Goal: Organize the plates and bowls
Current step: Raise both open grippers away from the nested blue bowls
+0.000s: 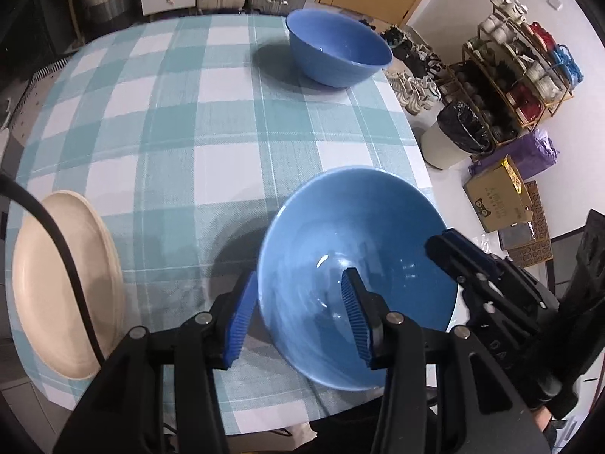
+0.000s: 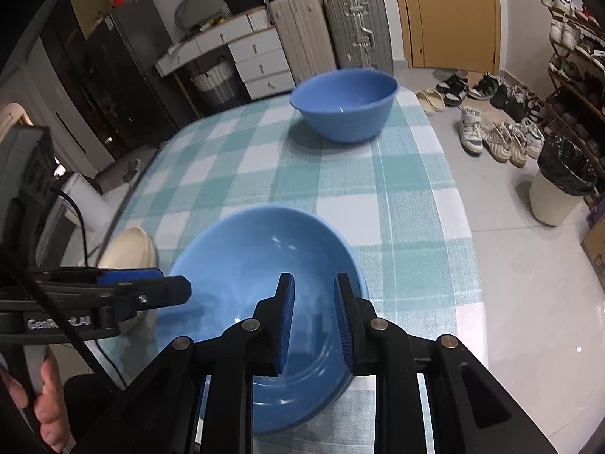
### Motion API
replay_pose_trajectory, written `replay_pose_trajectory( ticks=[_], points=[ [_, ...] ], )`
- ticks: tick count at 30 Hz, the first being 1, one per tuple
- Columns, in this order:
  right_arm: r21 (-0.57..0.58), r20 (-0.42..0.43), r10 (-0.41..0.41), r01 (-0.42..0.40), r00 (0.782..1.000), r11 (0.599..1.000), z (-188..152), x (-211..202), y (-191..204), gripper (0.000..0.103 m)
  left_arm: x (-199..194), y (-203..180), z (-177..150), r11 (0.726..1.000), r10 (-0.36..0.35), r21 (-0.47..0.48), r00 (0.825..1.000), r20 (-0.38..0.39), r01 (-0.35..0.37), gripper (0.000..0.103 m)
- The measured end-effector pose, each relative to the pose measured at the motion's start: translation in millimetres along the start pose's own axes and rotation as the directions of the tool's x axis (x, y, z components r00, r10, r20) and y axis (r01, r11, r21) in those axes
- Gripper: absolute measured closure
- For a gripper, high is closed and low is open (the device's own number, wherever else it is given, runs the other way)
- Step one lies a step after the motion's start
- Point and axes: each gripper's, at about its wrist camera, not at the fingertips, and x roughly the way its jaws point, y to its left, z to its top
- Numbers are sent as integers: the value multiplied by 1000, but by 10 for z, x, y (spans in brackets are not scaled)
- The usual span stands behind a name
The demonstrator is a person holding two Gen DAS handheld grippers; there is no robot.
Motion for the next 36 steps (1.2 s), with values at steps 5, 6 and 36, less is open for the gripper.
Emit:
replay_pose_trajectory(
  ticks=[5, 6, 36],
  points=[
    [34, 103, 57, -61, 993, 998, 46, -274, 70, 59, -221, 26, -68, 998, 53, 22, 995, 89, -55, 55],
    [31, 128, 58, -63, 990, 998, 41, -336, 103, 50, -277, 43, -102, 998, 61, 21, 992, 107, -64, 54],
    [-77, 599, -60, 132, 798, 988, -1045, -959, 711, 1, -891, 254, -1130, 958, 133, 45, 578, 805, -283, 0]
  ],
)
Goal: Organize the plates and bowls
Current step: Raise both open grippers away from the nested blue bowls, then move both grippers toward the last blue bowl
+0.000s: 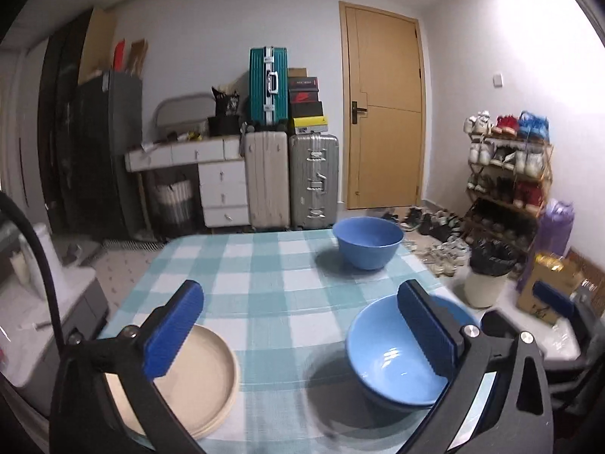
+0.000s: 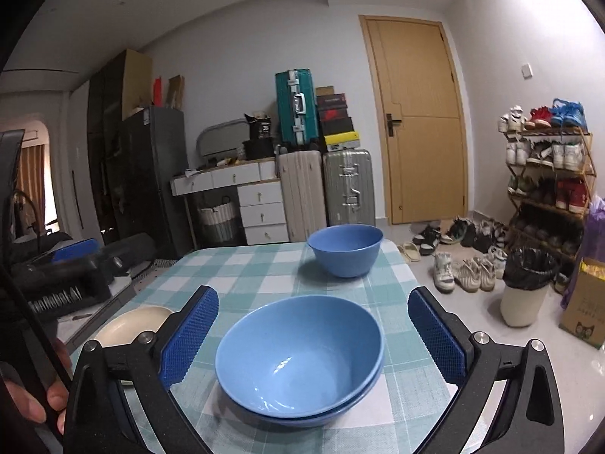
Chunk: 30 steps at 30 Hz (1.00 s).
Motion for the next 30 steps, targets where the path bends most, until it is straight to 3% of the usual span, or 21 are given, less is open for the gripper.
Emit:
replay_pose_trajectory(
  ticks=[7, 13, 23, 30],
  points=[
    [29, 12, -7, 7, 1000, 1000, -9, -21, -63, 1, -45, 78, 11, 999, -30, -40, 999, 16, 30, 0],
    [-2, 35, -9, 9, 999, 1000, -12, -95, 13, 1, 33, 75, -57, 998, -36, -60, 998, -47, 33, 0],
    [-112, 7, 0, 1, 1000, 994, -62, -26, 230, 1, -10, 28, -121, 999, -24, -39, 999, -41, 23, 0],
    [-77, -6, 0, -1, 1000, 997, -71, 5, 163, 1, -32, -30, -137, 1000, -19, -9, 999, -34, 18, 0]
  ],
)
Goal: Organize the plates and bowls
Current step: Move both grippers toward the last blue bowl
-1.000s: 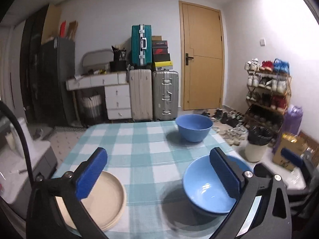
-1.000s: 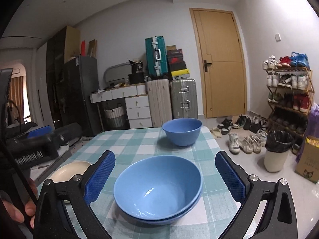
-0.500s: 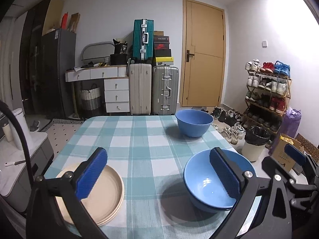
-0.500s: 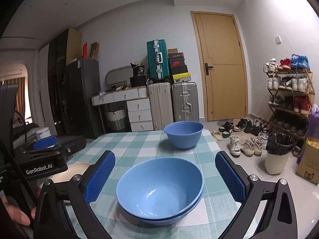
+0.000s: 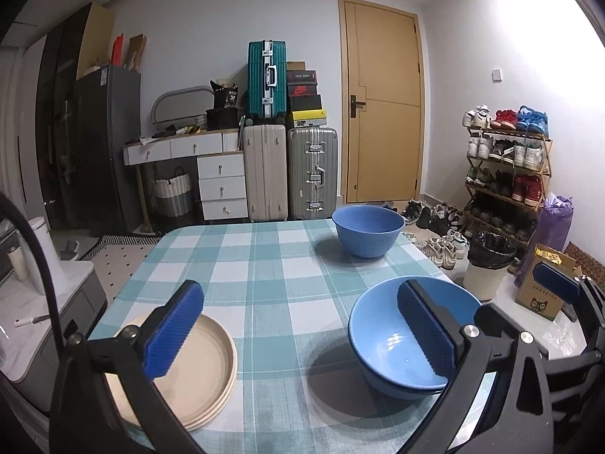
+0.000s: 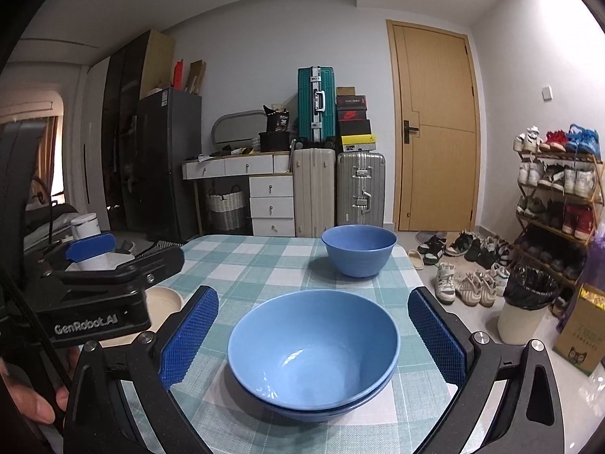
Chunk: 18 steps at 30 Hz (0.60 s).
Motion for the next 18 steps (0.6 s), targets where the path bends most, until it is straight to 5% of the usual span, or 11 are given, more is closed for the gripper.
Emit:
replay_pose_trajectory(
  ticks=[7, 18],
  points=[
    [66, -12, 0, 1, 1000, 998, 10, 16, -119, 1, -126, 48, 18, 998, -17, -57, 998, 64, 20, 0],
    [187, 24, 25, -29, 999, 982, 71, -93, -325, 1, -18, 220, 109, 985, 48, -167, 999, 22, -44, 0]
  ],
)
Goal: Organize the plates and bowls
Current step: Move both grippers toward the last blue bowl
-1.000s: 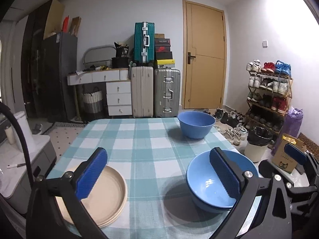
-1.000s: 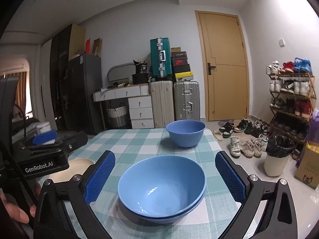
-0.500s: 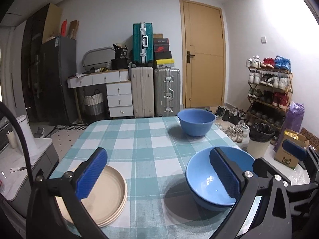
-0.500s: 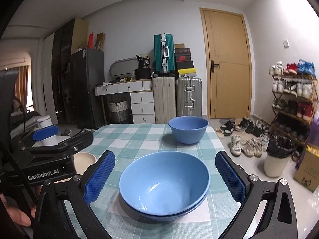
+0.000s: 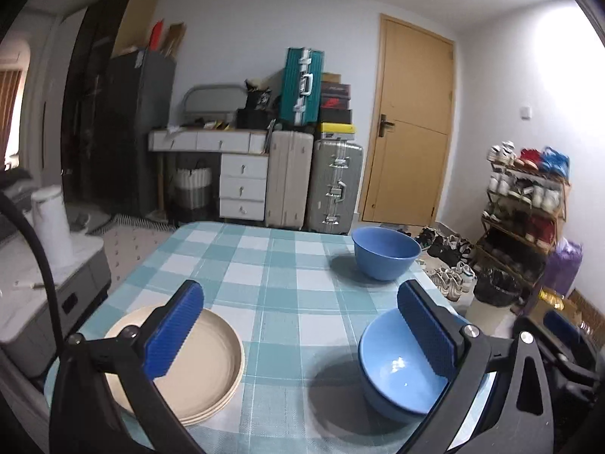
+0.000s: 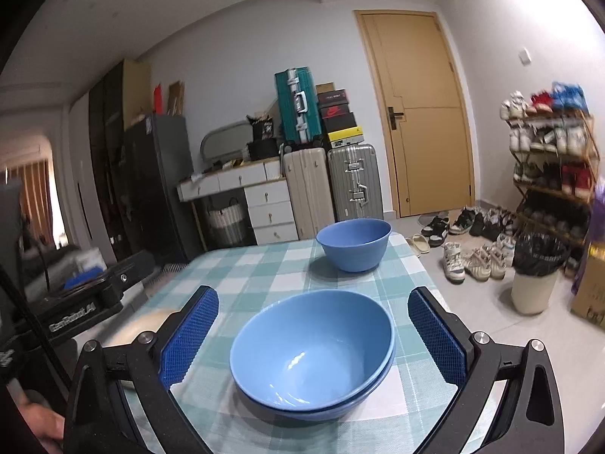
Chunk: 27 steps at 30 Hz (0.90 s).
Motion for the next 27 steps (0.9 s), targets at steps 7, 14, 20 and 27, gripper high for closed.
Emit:
replay_pose_trajectory(
  ticks=[7, 14, 20, 27],
  points=[
    [133, -37, 107, -102, 994, 986, 415, 122, -312, 1, 243, -114, 497, 992, 45, 117, 999, -7, -44, 0],
    [265, 19, 358, -350, 933, 898, 1113, 300, -808, 1, 874, -204, 1020, 989, 56, 145, 988, -142, -35, 0],
    [536, 51, 466, -418, 883, 733, 1468, 1021, -1539, 1, 1917, -239, 1185, 997, 81, 41, 893, -443, -70, 0],
    [492, -313, 318, -134, 895, 861, 1513, 2130, -1830, 3, 2927, -663, 993, 941, 282, 310, 824, -492, -137, 0]
  ],
)
